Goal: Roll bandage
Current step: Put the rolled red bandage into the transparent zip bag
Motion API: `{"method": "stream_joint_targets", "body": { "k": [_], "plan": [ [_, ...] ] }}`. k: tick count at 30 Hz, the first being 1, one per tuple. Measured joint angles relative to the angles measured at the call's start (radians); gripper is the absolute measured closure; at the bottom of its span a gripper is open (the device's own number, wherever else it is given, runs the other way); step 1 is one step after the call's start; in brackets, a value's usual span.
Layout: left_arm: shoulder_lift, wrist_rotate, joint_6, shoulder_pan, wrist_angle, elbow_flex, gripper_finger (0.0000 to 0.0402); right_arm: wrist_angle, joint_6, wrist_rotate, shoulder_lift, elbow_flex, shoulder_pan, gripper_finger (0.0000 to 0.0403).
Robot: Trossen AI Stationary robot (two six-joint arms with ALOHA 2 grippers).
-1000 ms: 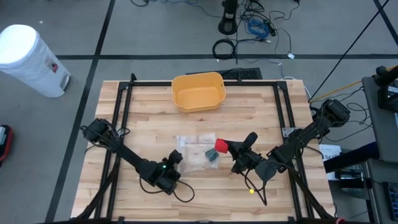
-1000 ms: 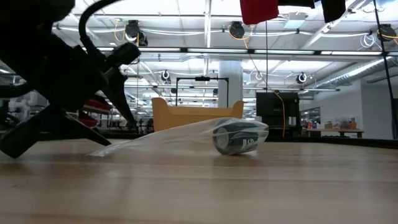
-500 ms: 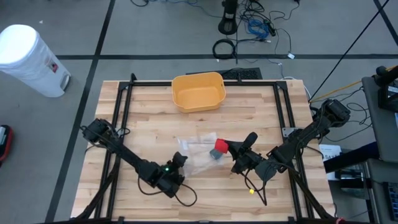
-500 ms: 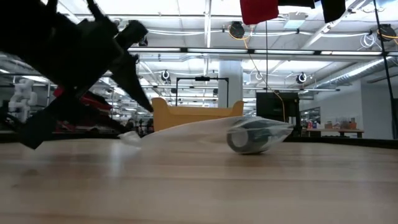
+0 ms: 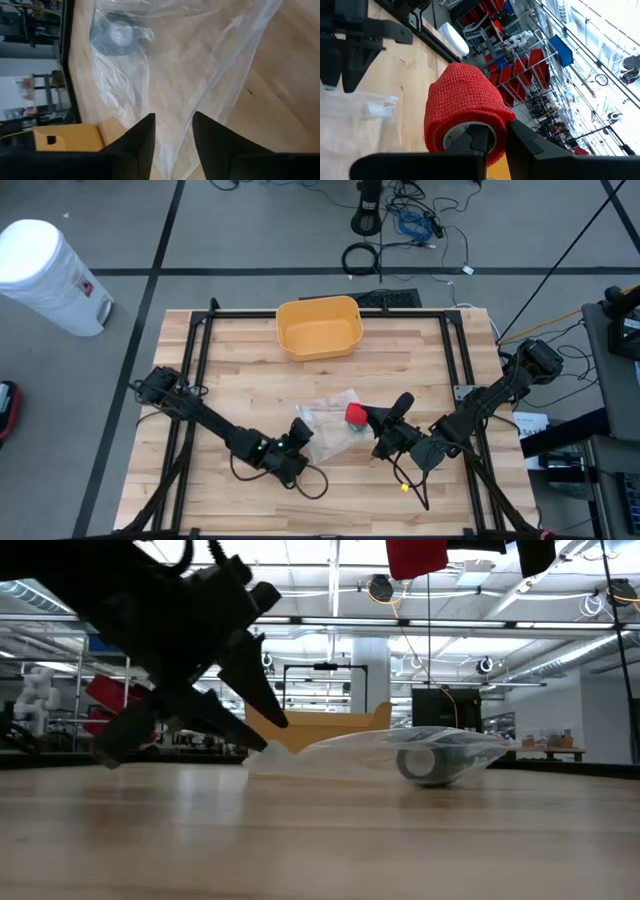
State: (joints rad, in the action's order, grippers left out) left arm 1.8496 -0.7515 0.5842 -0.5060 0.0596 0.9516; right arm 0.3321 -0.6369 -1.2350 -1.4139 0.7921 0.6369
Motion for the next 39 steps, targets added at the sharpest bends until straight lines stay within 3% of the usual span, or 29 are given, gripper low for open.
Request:
{"method": "stream_joint_targets", "body": {
  "k": [7, 20, 31, 39],
  "plan": [
    [-0.001, 0.163, 0.007, 0.057, -0.029, 0.000, 0.0282, 0.030, -0.018, 0.000, 0.000, 0.000, 0.000, 0.0369],
    [-0.001, 0.177, 0.091, 0.105, -0.029, 0.000, 0.0282, 0.061, -0.038, 0.000, 0.000, 0.000, 0.001, 0.0369],
    [-0.001, 0.300, 0.105, 0.156, -0.056, -0.001, 0.0284, 0.062, -0.037, 0.000, 0.000, 0.000, 0.001, 0.0369],
    [0.047, 0.335, 0.134, 0.186, -0.116, -0.001, 0.0330, 0.116, -0.060, 0.001, 0.000, 0.000, 0.005, 0.0369]
  ]
}}
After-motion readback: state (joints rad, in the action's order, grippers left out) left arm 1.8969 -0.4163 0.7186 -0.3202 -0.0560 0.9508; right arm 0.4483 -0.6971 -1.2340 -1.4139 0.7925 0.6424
